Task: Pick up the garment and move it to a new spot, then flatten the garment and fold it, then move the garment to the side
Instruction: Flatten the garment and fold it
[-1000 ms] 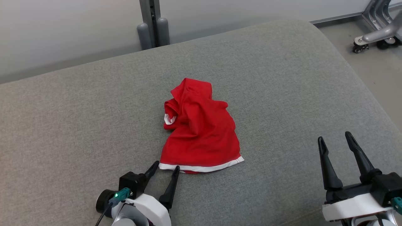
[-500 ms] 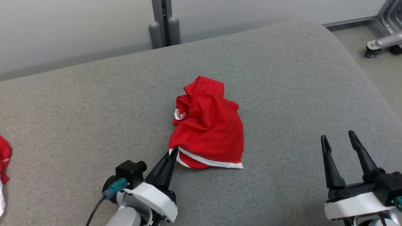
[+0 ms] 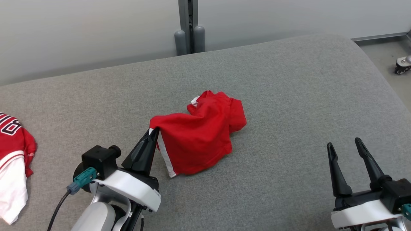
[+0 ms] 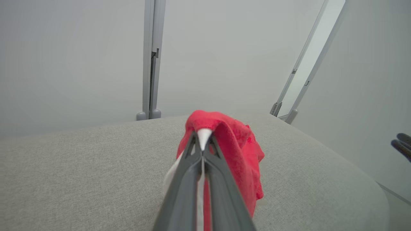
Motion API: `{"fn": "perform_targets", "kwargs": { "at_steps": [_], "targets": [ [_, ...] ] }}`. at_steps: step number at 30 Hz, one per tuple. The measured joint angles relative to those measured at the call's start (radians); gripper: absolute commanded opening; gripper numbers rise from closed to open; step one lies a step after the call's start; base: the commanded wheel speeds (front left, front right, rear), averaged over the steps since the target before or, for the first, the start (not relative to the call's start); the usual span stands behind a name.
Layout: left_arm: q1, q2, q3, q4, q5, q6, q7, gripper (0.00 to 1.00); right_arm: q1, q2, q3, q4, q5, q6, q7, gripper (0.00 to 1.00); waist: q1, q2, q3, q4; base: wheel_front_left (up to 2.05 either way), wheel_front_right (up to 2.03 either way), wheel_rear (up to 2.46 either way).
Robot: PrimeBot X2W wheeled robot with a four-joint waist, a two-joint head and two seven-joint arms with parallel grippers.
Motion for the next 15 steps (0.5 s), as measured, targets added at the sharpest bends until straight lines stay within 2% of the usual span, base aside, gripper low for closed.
{"fn": "perform_targets", "kwargs": {
  "at_steps": [8, 12, 15],
  "targets": [
    [0.029, 0.023, -0.041, -0.211, 0.0, 0.043, 0.14, 0.0, 0.0, 0.004, 0.011, 0.006, 0.004, 0.0, 0.0, 1.0, 0.0, 0.0, 0.002, 0.001, 0.0, 0.0, 0.0],
    [0.025, -0.004, -0.099, -0.244, 0.01, 0.043, 0.183, 0.0, -0.002, 0.005, 0.012, 0.006, 0.008, 0.0, 0.0, 1.0, 0.0, 0.0, 0.01, -0.012, 0.0, 0.0, 0.0],
    [-0.003, -0.037, -0.157, -0.205, 0.032, 0.031, 0.195, 0.0, -0.005, 0.006, 0.013, 0.006, 0.008, 0.0, 0.0, 1.0, 0.0, 0.0, 0.023, -0.024, 0.0, 0.0, 0.0]
  ]
}}
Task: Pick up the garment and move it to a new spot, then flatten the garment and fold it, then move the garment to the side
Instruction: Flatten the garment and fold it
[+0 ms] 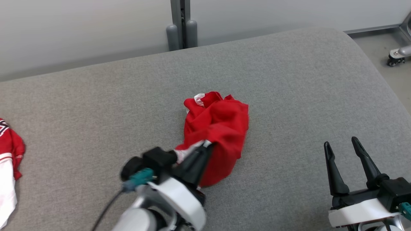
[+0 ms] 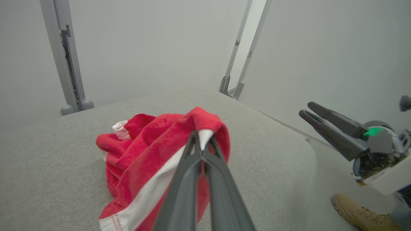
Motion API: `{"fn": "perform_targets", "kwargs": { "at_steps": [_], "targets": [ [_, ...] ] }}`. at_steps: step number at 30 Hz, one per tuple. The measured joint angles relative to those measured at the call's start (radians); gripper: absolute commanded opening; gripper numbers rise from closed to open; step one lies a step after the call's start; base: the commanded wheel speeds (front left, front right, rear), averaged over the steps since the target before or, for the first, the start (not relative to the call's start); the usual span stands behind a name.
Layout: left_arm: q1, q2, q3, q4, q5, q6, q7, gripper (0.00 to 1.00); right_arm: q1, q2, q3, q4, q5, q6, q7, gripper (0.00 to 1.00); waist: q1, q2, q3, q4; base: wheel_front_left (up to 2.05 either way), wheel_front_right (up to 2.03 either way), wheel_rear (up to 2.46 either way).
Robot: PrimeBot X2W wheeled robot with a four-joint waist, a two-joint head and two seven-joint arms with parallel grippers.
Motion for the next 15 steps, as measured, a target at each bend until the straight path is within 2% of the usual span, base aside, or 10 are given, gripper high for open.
{"fn": "perform_targets", "kwargs": {
  "at_steps": [4, 8, 9, 10, 11, 12, 13, 15],
  "targets": [
    [-0.045, -0.063, -0.121, 0.133, 0.036, -0.044, 0.019, 0.0, -0.014, 0.001, 0.0, 0.001, 0.003, 0.0, 0.0, 1.0, 0.0, 0.0, 0.025, -0.016, 0.0, 0.0, 0.0],
    [-0.086, -0.103, -0.219, 0.28, 0.049, -0.077, -0.003, 0.0, -0.023, 0.002, 0.0, 0.003, 0.006, 0.0, 0.0, 1.0, 0.0001, 0.0, 0.049, -0.033, 0.0, 0.0, 0.0],
    [-0.095, -0.111, -0.233, 0.31, 0.048, -0.079, -0.021, 0.11, -0.025, 0.003, 0.001, 0.004, 0.007, 0.0, 0.0, 1.0, 0.0, 0.0, 0.055, -0.037, 0.0, 0.0, 0.0],
    [-0.107, -0.117, -0.248, 0.343, 0.051, -0.08, -0.04, 0.27, -0.027, 0.003, 0.001, 0.005, 0.008, 0.0, 0.0, 1.0, 0.0, 0.0, 0.06, -0.041, 0.0, 0.0, 0.0],
    [-0.12, -0.118, -0.259, 0.371, 0.058, -0.08, -0.058, 0.49, -0.03, 0.004, 0.002, 0.005, 0.009, 0.0, 0.0, 1.0, 0.0001, 0.0, 0.064, -0.045, 0.0, 0.0, 0.0],
    [-0.132, -0.119, -0.267, 0.394, 0.058, -0.08, -0.075, 0.87, -0.032, 0.005, 0.001, 0.006, 0.008, 0.0, 0.0, 1.0, 0.0, 0.0, 0.067, -0.047, 0.0, 0.0, 0.0],
    [-0.137, -0.12, -0.272, 0.411, 0.048, -0.08, -0.091, 1.0, -0.033, 0.005, 0.001, 0.007, 0.008, 0.0, 0.0, 1.0, 0.0001, 0.0, 0.068, -0.049, 0.0, 0.0, 0.0],
    [-0.139, -0.121, -0.289, 0.43, 0.018, -0.088, -0.109, 1.0, -0.033, 0.006, 0.0, 0.007, 0.008, 0.0, 0.0, 1.0, 0.0, 0.0, 0.065, -0.05, 0.0, 0.0, 0.0]
  ]
}}
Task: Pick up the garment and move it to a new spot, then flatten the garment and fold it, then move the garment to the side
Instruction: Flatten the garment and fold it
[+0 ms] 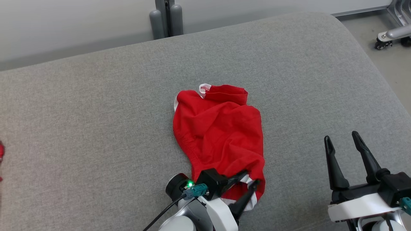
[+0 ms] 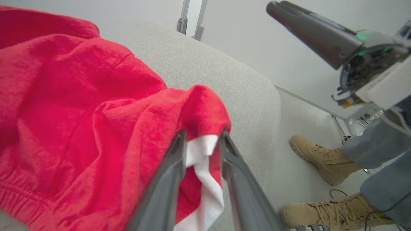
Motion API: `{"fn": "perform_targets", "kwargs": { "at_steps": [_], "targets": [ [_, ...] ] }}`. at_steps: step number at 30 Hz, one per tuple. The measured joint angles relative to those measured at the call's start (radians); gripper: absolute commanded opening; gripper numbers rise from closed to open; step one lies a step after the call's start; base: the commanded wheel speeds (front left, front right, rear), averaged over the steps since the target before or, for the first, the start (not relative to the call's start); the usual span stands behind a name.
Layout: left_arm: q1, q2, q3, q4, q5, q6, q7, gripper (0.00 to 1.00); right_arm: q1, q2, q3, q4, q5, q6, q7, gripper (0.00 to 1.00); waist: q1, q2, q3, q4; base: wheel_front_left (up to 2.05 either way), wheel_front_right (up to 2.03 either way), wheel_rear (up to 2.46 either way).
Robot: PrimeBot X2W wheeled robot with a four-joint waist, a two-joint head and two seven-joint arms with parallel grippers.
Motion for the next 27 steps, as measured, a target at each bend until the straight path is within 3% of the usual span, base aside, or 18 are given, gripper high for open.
{"fn": "perform_targets", "kwargs": {
  "at_steps": [4, 8, 13, 17, 19, 27],
  "targets": [
    [0.011, -0.002, -0.017, -0.041, -0.085, -0.01, 0.001, 1.0, 0.008, -0.002, -0.009, 0.003, -0.005, 0.0, 0.0, 1.0, 0.0, 0.0, -0.018, 0.005, 0.0, 0.0, 0.0],
    [0.082, 0.026, 0.0, -0.176, -0.175, -0.011, 0.05, 1.0, 0.019, -0.012, -0.02, 0.002, -0.008, 0.0, 0.0, 1.0, 0.0, 0.0, -0.043, 0.018, 0.0, 0.0, 0.0],
    [0.182, 0.161, 0.113, -0.309, -0.19, 0.122, 0.061, 1.0, 0.036, -0.014, -0.019, -0.002, -0.015, 0.0, 0.0, 1.0, 0.0, 0.0, -0.07, 0.043, 0.0, 0.0, 0.0],
    [0.262, 0.222, 0.143, -0.338, -0.212, 0.169, 0.092, 1.0, 0.039, -0.018, -0.012, -0.003, -0.015, 0.0, 0.0, 1.0, 0.0, 0.0, -0.08, 0.062, 0.0, 0.0, 0.0],
    [0.286, 0.244, 0.139, -0.339, -0.224, 0.166, 0.107, 1.0, 0.04, -0.021, -0.008, -0.003, -0.015, 0.0, 0.0, 1.0, 0.0, 0.0, -0.081, 0.067, 0.0, 0.0, 0.0],
    [0.272, 0.222, 0.103, -0.226, -0.221, 0.127, 0.105, 1.0, 0.035, -0.031, 0.004, -0.004, -0.012, 0.0, 0.0, 1.0, 0.0, 0.0, -0.068, 0.069, 0.0, 0.0, 0.0]
  ]
}}
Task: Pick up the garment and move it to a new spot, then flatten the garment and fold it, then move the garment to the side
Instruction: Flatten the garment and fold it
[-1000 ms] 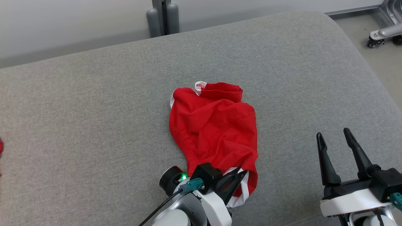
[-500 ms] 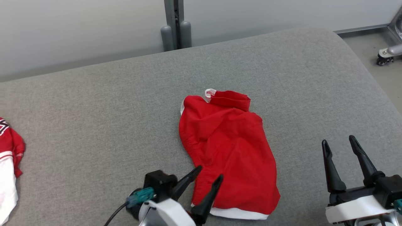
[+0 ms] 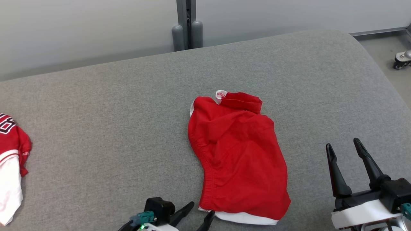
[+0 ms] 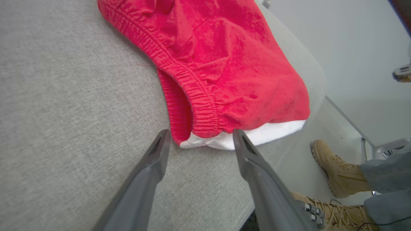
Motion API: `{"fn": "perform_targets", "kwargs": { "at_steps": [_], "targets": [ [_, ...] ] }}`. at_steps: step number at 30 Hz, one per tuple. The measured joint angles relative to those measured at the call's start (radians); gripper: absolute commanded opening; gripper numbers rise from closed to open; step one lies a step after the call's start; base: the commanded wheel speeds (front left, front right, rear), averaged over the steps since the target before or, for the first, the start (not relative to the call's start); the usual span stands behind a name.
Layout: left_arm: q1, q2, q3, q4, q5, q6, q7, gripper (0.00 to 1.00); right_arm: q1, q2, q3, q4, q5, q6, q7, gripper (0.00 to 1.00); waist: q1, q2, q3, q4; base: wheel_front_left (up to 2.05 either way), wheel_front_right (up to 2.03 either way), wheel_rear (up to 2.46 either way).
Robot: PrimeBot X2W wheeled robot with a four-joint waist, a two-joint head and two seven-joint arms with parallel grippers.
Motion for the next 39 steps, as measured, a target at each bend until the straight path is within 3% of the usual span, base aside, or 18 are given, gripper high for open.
{"fn": "perform_targets", "kwargs": {
  "at_steps": [5, 7, 8, 9, 16, 25, 29, 30, 35, 39],
  "targets": [
    [-0.051, -0.02, -0.026, 0.081, 0.028, -0.026, -0.017, 0.98, -0.004, 0.0, 0.001, 0.0, 0.003, 0.0, 0.0, 1.0, 0.0, 0.0, 0.011, -0.016, 0.0, 0.0, 0.0],
    [-0.062, -0.027, -0.033, 0.104, 0.029, -0.038, -0.018, 0.47, -0.004, 0.001, -0.001, 0.001, 0.006, 0.0, 0.0, 1.0, 0.0001, 0.0, 0.013, -0.024, 0.0, 0.0, 0.0],
    [-0.066, -0.03, -0.037, 0.114, 0.029, -0.042, -0.018, 0.3, -0.004, 0.002, -0.002, 0.001, 0.006, 0.0, 0.0, 1.0, 0.0001, 0.0, 0.015, -0.027, 0.0, 0.0, 0.0],
    [-0.072, -0.032, -0.043, 0.125, 0.029, -0.049, -0.012, 0.0, -0.004, 0.003, -0.002, 0.002, 0.006, 0.0, 0.0, 1.0, 0.0, 0.0, 0.016, -0.031, 0.0, 0.0, 0.0],
    [-0.091, -0.034, -0.057, 0.138, 0.008, -0.084, 0.015, 0.0, -0.005, 0.012, -0.004, 0.004, 0.011, 0.0, 0.0, 1.0, 0.0001, 0.0, 0.019, -0.053, 0.0, 0.0, 0.0],
    [-0.163, -0.08, 0.007, 0.001, -0.097, -0.095, 0.045, 0.0, -0.007, 0.019, -0.014, 0.003, 0.012, 0.0, 0.0, 1.0, 0.0, 0.0, 0.023, -0.055, 0.0, 0.0, 0.0],
    [-0.242, -0.088, 0.055, -0.03, -0.092, -0.049, 0.057, 0.0, -0.013, 0.023, -0.012, 0.003, 0.012, 0.0, 0.0, 1.0, 0.0, 0.0, 0.023, -0.056, 0.0, 0.0, 0.0],
    [-0.285, -0.082, 0.092, -0.028, -0.069, -0.008, 0.047, 0.0, -0.015, 0.025, -0.008, 0.004, 0.012, 0.0, 0.0, 1.0, 0.0, 0.0, 0.023, -0.059, 0.0, 0.0, 0.0],
    [-0.328, -0.022, 0.193, 0.021, -0.033, 0.085, 0.013, 0.0, -0.015, 0.03, -0.004, 0.006, 0.014, 0.0, 0.0, 1.0, 0.0, 0.0, 0.022, -0.069, 0.0, 0.0, 0.0],
    [-0.317, 0.04, 0.247, 0.091, -0.022, 0.121, -0.013, 0.0, -0.014, 0.031, -0.007, 0.005, 0.014, 0.0, 0.0, 1.0, 0.0, 0.0, 0.022, -0.072, 0.0, 0.0, 0.0]
  ]
}}
